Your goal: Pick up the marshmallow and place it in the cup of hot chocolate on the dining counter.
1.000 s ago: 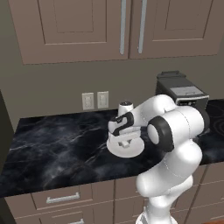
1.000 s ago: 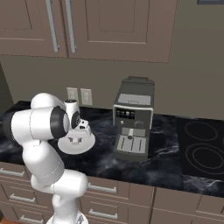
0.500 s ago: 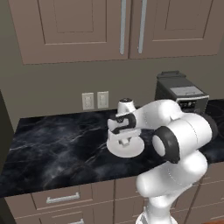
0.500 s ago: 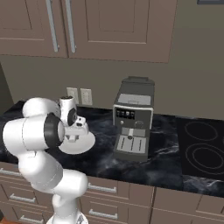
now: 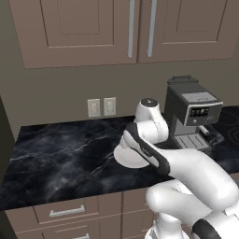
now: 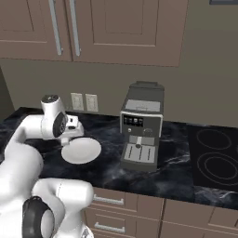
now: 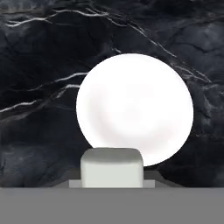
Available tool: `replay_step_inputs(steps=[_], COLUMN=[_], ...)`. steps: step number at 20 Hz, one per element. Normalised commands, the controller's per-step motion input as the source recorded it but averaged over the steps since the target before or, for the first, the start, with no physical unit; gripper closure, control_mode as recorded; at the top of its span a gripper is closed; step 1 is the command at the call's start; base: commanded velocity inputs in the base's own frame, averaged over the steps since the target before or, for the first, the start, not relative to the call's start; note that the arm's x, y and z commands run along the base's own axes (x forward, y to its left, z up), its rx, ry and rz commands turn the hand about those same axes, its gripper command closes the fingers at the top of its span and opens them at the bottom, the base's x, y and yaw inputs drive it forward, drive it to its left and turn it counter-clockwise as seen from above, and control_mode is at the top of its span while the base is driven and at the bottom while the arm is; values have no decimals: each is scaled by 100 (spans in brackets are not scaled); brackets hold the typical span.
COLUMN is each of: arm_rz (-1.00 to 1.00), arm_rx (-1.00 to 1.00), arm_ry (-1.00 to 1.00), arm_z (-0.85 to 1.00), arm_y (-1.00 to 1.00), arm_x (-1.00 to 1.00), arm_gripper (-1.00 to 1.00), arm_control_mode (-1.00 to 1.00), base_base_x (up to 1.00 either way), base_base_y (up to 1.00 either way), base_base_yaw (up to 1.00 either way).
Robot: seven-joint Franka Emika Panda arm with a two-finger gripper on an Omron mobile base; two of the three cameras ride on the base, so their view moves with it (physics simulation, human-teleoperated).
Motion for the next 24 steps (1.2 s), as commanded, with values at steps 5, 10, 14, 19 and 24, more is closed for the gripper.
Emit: replay_step_inputs(steps=[5, 10, 14, 19, 24], arm_rz=[33, 27, 14, 21, 35], arm_rx=[9, 13, 16, 25, 38], arm_ry=[-44, -53, -50, -41, -23], arm_z=[88, 100, 100, 84, 27], arm_y=[0, 0, 0, -9, -33], arm_x=[-88, -66, -51, -53, -12], arm_gripper=[100, 100, 100, 100, 100], arm_control_mode=[-100, -100, -100, -100, -100], base_base_x=[0, 0, 0, 0, 0], base_base_y=[0, 0, 0, 0, 0], base_base_yaw=[0, 0, 0, 0, 0])
